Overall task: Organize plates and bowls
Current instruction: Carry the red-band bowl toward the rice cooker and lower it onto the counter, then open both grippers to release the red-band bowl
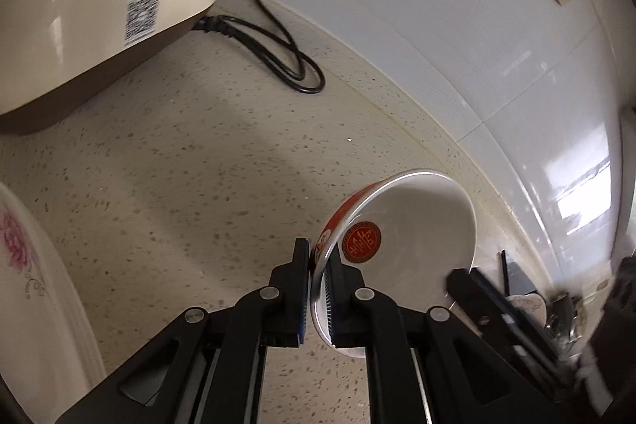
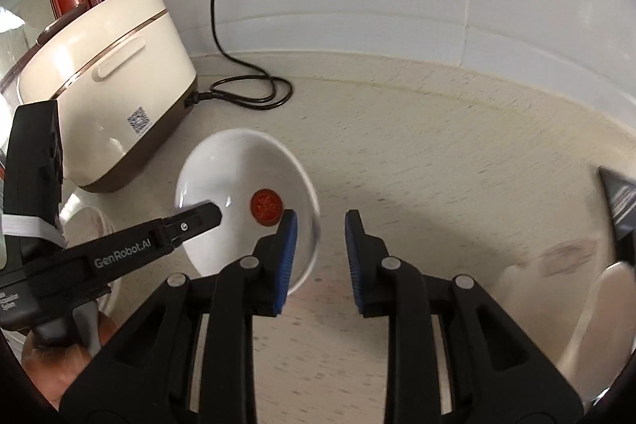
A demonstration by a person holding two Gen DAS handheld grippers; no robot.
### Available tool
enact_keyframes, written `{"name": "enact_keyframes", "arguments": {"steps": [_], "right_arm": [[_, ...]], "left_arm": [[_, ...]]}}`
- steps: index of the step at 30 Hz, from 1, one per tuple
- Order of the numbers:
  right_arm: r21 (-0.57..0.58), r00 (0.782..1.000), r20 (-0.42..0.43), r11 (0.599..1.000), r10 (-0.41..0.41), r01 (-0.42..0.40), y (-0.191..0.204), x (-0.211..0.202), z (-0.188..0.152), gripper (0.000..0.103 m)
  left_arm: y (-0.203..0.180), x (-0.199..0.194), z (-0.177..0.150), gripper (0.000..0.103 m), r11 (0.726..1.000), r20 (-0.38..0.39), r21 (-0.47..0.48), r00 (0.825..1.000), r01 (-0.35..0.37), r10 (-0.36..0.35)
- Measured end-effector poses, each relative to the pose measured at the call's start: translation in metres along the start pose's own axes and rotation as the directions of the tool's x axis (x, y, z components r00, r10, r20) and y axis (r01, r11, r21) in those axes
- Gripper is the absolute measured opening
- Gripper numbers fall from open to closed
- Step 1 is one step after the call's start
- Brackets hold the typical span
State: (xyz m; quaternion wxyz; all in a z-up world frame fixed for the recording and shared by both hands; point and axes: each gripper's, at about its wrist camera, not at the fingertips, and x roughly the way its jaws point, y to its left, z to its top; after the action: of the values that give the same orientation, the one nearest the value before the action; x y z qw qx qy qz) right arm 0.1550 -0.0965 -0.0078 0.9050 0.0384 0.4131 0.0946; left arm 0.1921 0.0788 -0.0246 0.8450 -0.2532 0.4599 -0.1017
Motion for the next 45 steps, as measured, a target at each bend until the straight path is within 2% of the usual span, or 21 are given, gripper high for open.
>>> {"name": "enact_keyframes", "arguments": {"steps": [4, 12, 23, 29, 38, 42, 45], "right_arm": [[0.013, 0.999, 0.017, 0.999, 0.030, -0.030, 0.010, 0.012, -0.005, 0.027], [-0.026, 0.998, 0.060, 1.000, 0.011, -0.009, 0.019, 0.018, -0.007, 0.026], [-0.044, 0.997, 0.069, 0.999, -0.016, 0.019, 0.022, 0.033, -0.003, 0.026], [-0.061, 0.997, 0.079, 0.998, -0.025, 0.030, 0.024, 0.033, -0.004, 0.026], [-0.062, 0.996, 0.087, 0.997, -0.028, 0.034, 0.025, 0.031, -0.004, 0.026], [-0.066, 0.995, 0.097, 0.997, -0.034, 0.041, 0.027, 0.027, -0.005, 0.027], [-0.064, 0.994, 0.104, 0.997, -0.037, 0.044, 0.027, 0.025, -0.005, 0.032]], "left_arm": [[0.006, 0.002, 0.002, 0.008, 1.000, -0.007, -0.014, 1.000, 0.024, -0.024], [0.016, -0.004, 0.007, 0.009, 0.998, 0.021, -0.024, 0.998, 0.063, -0.062], [0.008, -0.005, 0.013, 0.013, 0.999, 0.052, 0.011, 0.998, 0.040, -0.041], [0.011, -0.003, 0.014, 0.019, 1.000, 0.057, 0.008, 0.998, 0.020, -0.021], [0.017, -0.002, 0.018, 0.039, 1.000, 0.076, -0.010, 0.997, -0.018, 0.019], [0.017, -0.003, 0.018, 0.042, 1.000, 0.088, -0.007, 0.996, -0.024, 0.025], [0.014, -0.009, 0.017, 0.045, 0.999, 0.120, 0.005, 0.992, -0.036, 0.036]]}}
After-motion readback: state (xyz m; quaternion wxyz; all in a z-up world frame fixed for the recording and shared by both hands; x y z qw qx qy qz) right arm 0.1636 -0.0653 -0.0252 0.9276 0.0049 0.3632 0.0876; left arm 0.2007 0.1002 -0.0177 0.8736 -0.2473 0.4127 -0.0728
